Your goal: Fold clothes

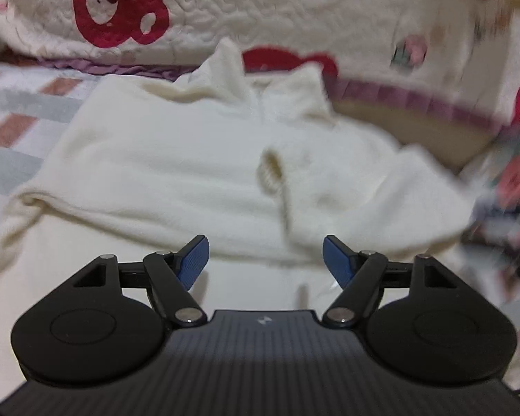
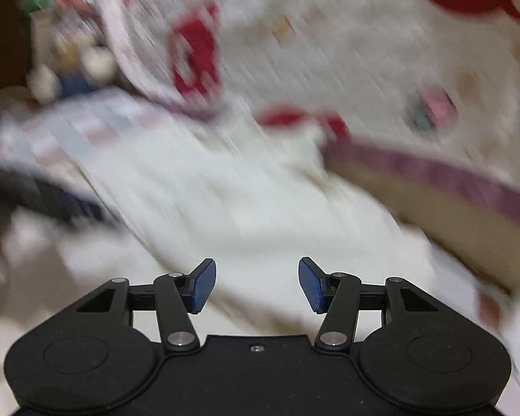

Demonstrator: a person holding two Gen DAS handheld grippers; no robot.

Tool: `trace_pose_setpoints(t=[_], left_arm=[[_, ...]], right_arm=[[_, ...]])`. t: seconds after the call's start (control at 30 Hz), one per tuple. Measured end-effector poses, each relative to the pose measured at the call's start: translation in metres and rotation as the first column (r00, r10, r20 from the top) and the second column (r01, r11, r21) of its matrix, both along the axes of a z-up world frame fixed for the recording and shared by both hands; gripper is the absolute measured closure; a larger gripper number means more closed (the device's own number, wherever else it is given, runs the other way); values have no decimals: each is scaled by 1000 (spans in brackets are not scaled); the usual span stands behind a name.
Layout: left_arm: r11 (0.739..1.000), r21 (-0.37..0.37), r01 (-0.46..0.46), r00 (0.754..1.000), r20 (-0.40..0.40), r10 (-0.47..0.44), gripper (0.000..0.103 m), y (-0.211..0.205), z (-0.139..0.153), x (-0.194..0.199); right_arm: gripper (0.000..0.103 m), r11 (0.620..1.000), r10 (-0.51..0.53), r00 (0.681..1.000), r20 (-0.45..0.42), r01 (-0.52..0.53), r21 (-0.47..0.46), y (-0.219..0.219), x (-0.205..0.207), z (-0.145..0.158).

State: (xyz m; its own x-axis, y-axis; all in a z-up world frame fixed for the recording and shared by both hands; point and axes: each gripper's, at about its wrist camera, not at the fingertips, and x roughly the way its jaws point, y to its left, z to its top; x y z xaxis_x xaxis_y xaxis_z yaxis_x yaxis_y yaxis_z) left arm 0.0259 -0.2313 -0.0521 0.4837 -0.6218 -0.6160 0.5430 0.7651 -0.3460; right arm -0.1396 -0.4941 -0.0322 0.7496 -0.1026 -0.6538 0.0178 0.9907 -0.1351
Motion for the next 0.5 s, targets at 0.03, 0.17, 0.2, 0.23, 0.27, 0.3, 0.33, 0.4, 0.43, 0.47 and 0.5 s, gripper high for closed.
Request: trace_pose_setpoints(t=[0.03, 0.17, 0.2, 0.23, 0.27, 0.3, 0.33, 0.4, 0.43, 0.47, 0.5], left_arm=[[999, -40, 0, 1000, -11, -1, 25, 0, 1, 3], [988, -137, 68, 996, -42, -74, 18, -17, -2, 20], [985, -152, 81, 994, -58, -91, 15, -22, -4, 26], [987, -139, 79, 991, -98, -93, 15, -31, -9, 37], [992, -114, 61, 988, -133, -76, 15, -38, -15, 46], [995, -95, 43, 985, -165, -59, 15, -44, -20, 55], [995, -94, 24, 981, -187, -41, 15, -47, -26, 61], [995, -104, 2, 975, -219, -25, 12, -53, -35, 70], [994, -112, -4, 973, -232, -22, 8, -56, -39, 74], [994, -109, -1, 972, -233, -25, 2, -59, -41, 76], [997, -75, 26, 978, -205, -41, 0, -65, -38, 74]], right_arm=[[48, 999, -46, 999, -12, 45, -15, -9, -7, -8], [46, 977, -215, 976, 45, 215, 14, -37, -34, -15], [46, 972, -235, 971, 41, 234, 23, -42, -35, -16], [46, 968, -251, 967, 32, 250, 25, -45, -36, -19], [46, 965, -263, 965, 24, 262, 19, -48, -35, -21], [46, 963, -270, 963, 17, 270, 8, -50, -33, -24], [46, 962, -275, 961, 9, 275, 1, -51, -29, -26], [46, 957, -289, 957, -2, 288, -5, -54, -25, -30], [46, 955, -297, 955, -6, 297, -7, -56, -23, -33], [46, 952, -305, 952, -10, 305, -9, -57, -21, -35], [46, 950, -313, 950, -13, 312, -11, -59, -20, -37]])
